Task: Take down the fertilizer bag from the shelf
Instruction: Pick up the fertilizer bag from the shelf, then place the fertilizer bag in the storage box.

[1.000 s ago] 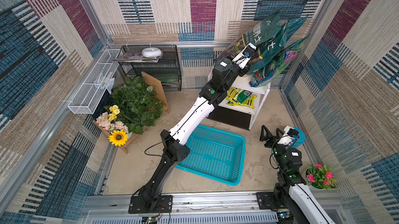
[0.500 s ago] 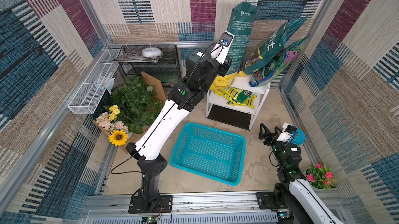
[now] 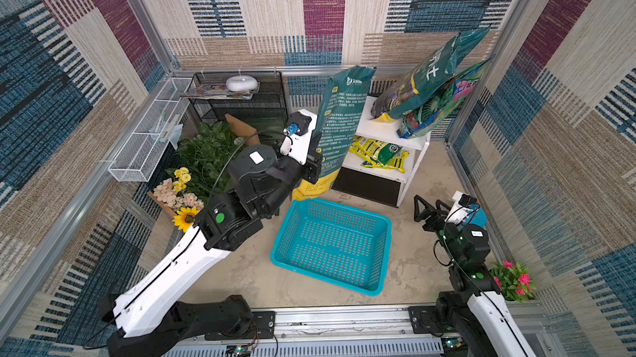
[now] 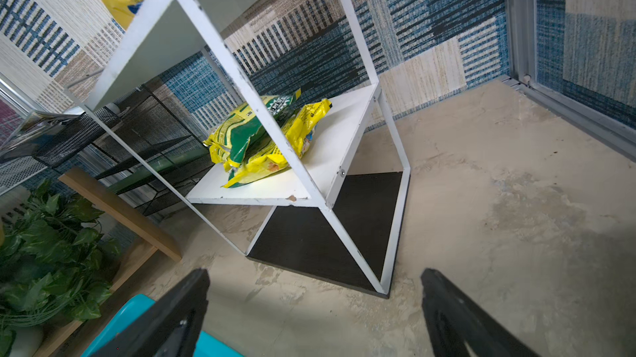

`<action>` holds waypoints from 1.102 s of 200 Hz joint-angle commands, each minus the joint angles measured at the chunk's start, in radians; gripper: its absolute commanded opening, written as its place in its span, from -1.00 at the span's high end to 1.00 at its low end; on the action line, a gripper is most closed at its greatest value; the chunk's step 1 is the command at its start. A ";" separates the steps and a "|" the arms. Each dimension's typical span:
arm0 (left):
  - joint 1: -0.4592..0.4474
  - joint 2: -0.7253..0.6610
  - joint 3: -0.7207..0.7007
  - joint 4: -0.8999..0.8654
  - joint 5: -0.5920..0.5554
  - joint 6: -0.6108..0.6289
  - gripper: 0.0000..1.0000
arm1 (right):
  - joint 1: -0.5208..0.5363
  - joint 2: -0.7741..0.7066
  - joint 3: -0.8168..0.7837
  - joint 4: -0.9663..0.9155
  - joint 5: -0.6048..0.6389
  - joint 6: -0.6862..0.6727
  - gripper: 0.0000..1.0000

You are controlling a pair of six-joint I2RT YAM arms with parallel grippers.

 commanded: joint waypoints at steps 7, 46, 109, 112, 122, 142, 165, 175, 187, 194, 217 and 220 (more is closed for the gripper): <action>-0.029 -0.090 -0.131 0.279 -0.002 -0.086 1.00 | 0.003 -0.089 0.002 -0.164 -0.031 0.034 -0.99; -0.089 -0.190 -0.385 0.425 -0.058 -0.179 1.00 | 0.003 -0.169 -0.012 -0.320 -0.039 0.038 -0.99; -0.299 -0.168 -0.628 0.808 -0.252 -0.077 1.00 | 0.003 -0.242 -0.071 -0.351 -0.020 0.032 -0.99; -0.306 -0.164 -0.634 0.824 -0.262 -0.075 1.00 | 0.002 -0.242 -0.074 -0.349 -0.020 0.032 -0.98; -0.330 -0.144 -0.648 0.867 -0.295 -0.076 1.00 | 0.002 -0.242 -0.077 -0.346 -0.019 0.031 -0.99; -0.383 -0.101 -0.702 1.006 -0.367 -0.064 1.00 | 0.002 -0.241 -0.075 -0.347 -0.014 0.033 -0.98; -0.437 -0.037 -0.755 1.159 -0.435 -0.013 1.00 | 0.003 -0.244 -0.075 -0.343 -0.016 0.033 -0.99; -0.442 -0.010 -0.769 1.190 -0.430 -0.011 1.00 | 0.002 -0.244 -0.077 -0.342 -0.017 0.034 -0.99; -0.442 0.024 -0.789 1.237 -0.426 -0.019 1.00 | 0.003 -0.242 -0.080 -0.341 -0.019 0.035 -0.99; -0.442 0.043 -0.801 1.272 -0.429 -0.024 1.00 | 0.003 -0.243 -0.081 -0.340 -0.020 0.034 -0.99; -0.443 0.100 -0.832 1.369 -0.423 -0.027 1.00 | 0.003 -0.243 -0.081 -0.340 -0.022 0.035 -0.99; -0.443 0.107 -0.834 1.381 -0.424 -0.026 1.00 | 0.003 -0.243 -0.081 -0.340 -0.022 0.034 -0.99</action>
